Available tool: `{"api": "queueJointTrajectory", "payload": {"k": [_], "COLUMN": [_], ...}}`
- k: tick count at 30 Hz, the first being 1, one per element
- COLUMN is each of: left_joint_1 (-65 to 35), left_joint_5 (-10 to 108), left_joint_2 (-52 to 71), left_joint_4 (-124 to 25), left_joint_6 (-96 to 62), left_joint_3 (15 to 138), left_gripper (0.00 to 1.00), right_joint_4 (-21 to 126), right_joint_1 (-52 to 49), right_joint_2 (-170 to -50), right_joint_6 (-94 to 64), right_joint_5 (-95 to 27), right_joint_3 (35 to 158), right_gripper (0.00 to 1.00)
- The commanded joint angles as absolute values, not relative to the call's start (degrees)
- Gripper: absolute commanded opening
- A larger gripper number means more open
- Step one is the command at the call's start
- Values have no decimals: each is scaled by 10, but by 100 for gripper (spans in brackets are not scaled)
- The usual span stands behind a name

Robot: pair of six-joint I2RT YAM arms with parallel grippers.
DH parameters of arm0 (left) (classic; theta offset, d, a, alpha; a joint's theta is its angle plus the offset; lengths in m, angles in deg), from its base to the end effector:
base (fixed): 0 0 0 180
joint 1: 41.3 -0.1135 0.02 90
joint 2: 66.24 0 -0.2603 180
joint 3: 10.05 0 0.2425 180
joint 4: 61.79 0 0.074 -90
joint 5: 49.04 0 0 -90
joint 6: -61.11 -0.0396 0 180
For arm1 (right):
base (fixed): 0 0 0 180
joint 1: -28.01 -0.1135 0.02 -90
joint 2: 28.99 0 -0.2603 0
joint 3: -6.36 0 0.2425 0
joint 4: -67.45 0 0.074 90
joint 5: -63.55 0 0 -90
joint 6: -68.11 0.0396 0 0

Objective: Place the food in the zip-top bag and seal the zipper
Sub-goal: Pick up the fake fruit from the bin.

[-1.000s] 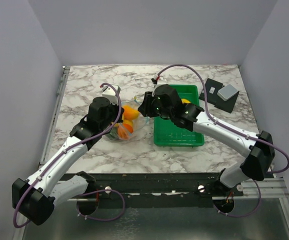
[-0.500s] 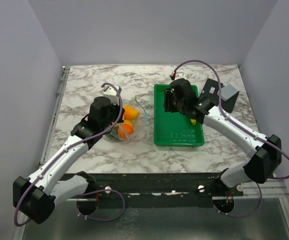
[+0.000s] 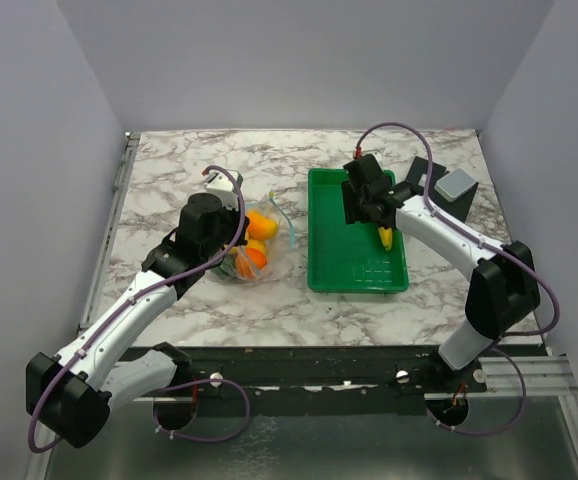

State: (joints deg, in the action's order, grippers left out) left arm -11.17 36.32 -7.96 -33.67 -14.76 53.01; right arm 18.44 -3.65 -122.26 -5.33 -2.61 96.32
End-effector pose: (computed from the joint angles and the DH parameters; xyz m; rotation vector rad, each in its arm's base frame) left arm 0.1997 -0.1122 0.3102 0.2256 1.9884 -0.4205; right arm 0.3015 0.1671 0.2721 -0.1426 2.3797 -0.1267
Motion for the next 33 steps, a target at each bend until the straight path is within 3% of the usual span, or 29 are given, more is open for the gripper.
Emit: {"api": "queueJointTrajectory", "payload": {"k": [1,22,33], "left_joint_1": [-109,-109,-109], "left_joint_5": [361,361,358], "left_joint_2": [-81,-81,-77], "left_joint_4": [-335,-335,-334], "left_joint_6": [-144,-145,-147], "left_joint_3": [534,534,534], "left_gripper": [0,0,0], "right_joint_4": [170,203,218], "right_joint_1": [-14,41,43], "right_joint_2": [-1253,-1371,-1393], "right_joint_6": [-73,-92,-97], "right_joint_5": [20,31,48], "right_joint_3": [984,1024,1034], "right_gripper": [72,73,56]}}
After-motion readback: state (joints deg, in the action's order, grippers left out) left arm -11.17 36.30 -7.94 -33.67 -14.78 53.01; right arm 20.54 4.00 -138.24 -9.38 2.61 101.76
